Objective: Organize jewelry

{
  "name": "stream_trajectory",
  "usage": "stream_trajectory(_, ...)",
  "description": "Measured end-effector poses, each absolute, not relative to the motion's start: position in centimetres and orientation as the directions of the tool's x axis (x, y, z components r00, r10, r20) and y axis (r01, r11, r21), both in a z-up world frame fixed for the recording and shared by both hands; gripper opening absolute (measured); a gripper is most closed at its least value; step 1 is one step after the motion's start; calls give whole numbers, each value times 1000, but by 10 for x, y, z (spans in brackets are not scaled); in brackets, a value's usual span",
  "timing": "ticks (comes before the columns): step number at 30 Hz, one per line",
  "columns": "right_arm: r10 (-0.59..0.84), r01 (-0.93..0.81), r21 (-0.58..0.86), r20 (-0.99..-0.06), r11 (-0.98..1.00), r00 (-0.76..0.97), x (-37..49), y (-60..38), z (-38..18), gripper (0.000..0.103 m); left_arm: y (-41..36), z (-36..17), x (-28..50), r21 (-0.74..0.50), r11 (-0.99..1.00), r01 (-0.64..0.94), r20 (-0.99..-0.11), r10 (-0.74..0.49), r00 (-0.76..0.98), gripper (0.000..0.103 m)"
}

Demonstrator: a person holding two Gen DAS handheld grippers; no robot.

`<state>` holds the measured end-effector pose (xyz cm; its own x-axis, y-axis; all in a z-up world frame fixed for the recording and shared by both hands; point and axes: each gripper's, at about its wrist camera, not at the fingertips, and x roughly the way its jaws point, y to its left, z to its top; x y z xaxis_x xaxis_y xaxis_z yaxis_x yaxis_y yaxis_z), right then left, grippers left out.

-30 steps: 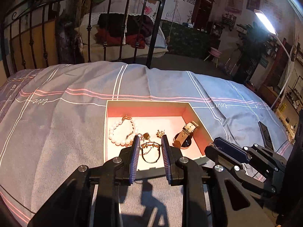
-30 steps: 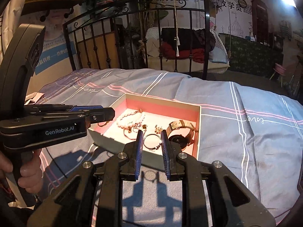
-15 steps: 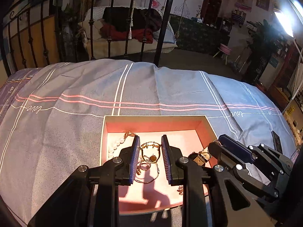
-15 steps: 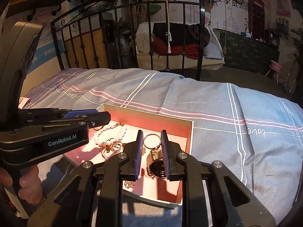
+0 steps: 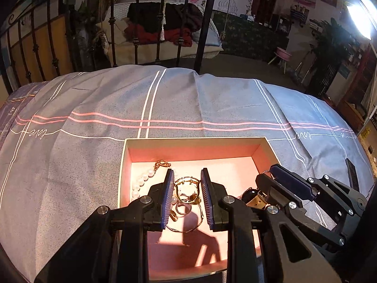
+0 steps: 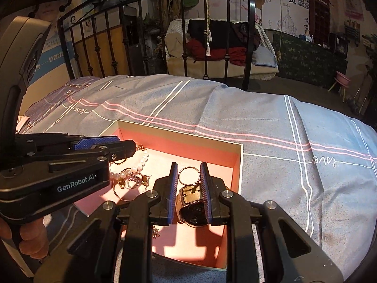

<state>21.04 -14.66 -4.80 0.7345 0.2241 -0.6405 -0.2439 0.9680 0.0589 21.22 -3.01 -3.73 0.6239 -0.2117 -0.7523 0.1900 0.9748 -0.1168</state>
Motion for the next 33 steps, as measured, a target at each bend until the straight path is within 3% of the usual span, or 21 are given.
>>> stream_trajectory(7,216,-244,44,-637,969,740,209,-144,-48,22,-28,-42,216,-118,976,181,-764,-206,612,25)
stream_trajectory(8,214,-244,41,-637,969,741,208,-143,-48,27,-27,-41,216,-120,977,178,-766,-205,609,28)
stream_trajectory(10,187,-226,18,-628,974,755,204,-143,-46,66,-25,-39,215,-123,979,165,-763,-199,615,57)
stream_trajectory(14,140,-204,-36,-609,978,781,196,-143,-42,72,-22,-30,209,-122,981,152,-751,-191,633,69)
stream_trajectory(18,110,-180,-60,-592,982,799,178,-148,-37,91,-14,-14,187,-126,979,163,-716,-203,668,81)
stream_trajectory(21,114,-175,-60,-547,983,829,149,-155,-31,93,-5,3,156,-137,973,186,-649,-230,725,87)
stream_trajectory(26,103,-117,-22,-345,993,933,78,-169,-5,97,3,27,85,-98,971,216,-480,-237,845,95)
stream_trajectory(29,81,-90,-29,-222,996,972,38,-173,10,97,0,34,45,-5,981,194,-374,-181,910,97)
stream_trajectory(33,77,-80,-20,-140,997,987,8,-177,21,97,-7,35,16,66,977,201,-328,-169,929,97)
